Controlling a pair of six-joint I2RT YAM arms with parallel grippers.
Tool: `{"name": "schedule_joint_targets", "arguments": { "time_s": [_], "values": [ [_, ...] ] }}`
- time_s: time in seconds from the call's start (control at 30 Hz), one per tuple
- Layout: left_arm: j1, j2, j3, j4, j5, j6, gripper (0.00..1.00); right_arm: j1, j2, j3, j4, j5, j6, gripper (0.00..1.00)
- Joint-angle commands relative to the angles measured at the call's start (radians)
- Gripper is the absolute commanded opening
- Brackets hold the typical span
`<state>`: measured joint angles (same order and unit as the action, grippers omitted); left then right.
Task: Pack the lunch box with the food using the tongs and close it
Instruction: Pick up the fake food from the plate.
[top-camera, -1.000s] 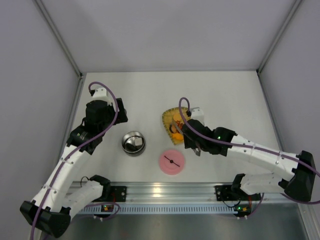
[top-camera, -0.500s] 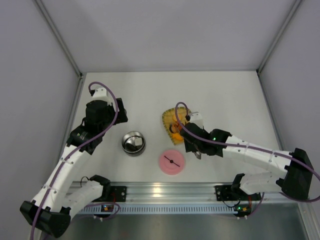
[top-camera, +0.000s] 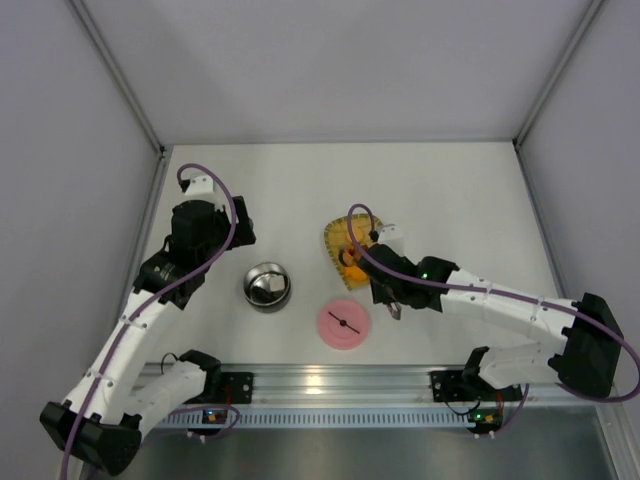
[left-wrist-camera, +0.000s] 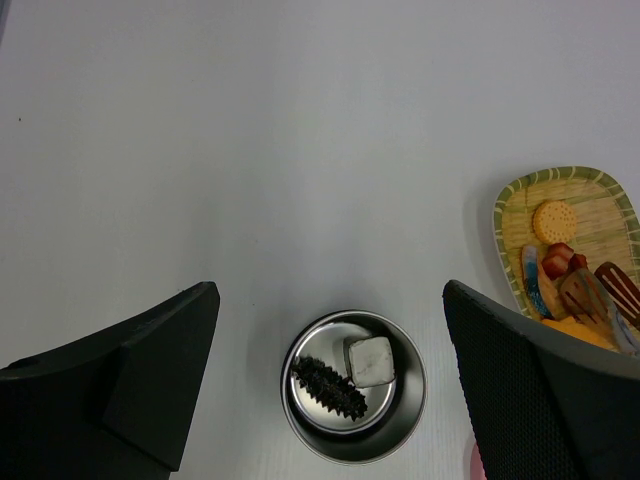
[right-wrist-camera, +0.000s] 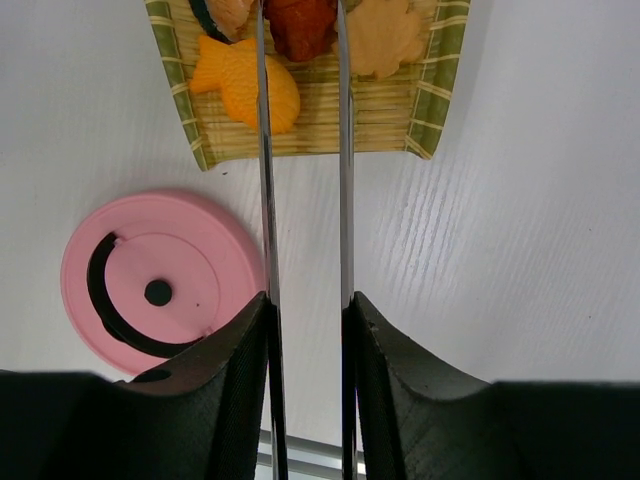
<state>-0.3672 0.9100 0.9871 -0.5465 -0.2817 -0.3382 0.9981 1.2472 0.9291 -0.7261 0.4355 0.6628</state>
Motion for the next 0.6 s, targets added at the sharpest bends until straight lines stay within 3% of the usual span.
{"name": "schedule_joint_targets", "arguments": {
  "time_s": [0.0, 0.57],
  "values": [
    [0.005, -0.005, 0.001, 0.013, -0.004, -0.004, 0.98, -0.016, -0.002, 0.020, 0.040, -0.006, -0.006, 0.29],
    [0.005, -0.003, 0.002, 0.013, -0.004, -0.004, 0.98, -0.015, -0.121, 0.148, -0.087, 0.045, -0.026, 0.23]
  ]
}}
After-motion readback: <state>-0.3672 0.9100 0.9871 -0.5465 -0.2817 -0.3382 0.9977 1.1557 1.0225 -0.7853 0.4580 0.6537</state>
